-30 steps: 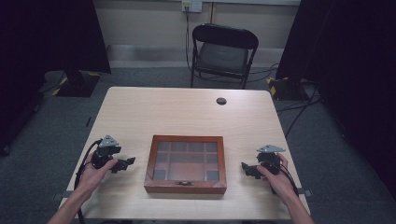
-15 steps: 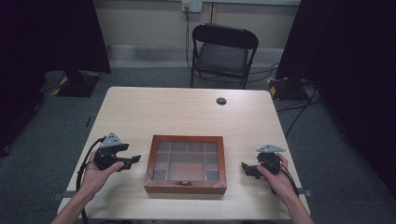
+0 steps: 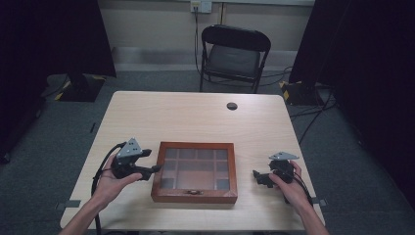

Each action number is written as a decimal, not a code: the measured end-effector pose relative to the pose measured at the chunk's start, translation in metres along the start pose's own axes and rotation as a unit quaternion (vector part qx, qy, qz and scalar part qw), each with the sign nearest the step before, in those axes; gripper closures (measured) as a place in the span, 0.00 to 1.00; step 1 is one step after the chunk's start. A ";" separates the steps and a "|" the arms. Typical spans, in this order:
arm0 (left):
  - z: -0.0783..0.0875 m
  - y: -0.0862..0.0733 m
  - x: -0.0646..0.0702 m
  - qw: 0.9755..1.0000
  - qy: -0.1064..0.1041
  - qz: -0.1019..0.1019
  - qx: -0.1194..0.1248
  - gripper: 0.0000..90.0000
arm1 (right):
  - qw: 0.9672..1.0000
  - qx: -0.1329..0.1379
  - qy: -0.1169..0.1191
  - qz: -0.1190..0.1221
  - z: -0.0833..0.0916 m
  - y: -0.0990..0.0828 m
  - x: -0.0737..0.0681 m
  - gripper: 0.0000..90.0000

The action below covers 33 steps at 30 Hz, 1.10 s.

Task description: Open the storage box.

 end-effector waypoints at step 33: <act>-0.051 0.001 0.098 0.982 -0.151 -0.053 -0.101 0.56 | 1.000 0.000 0.000 0.000 0.000 0.000 0.000 0.00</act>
Point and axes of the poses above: each handheld gripper's, and its own axes: z roughly backward along the jaws, y roughly out of its top, x roughly to its right, the point moved 9 cm from there along -z, roughly forward along the jaws, and after that the axes turned 11 degrees about z, right-handed, at the moved point
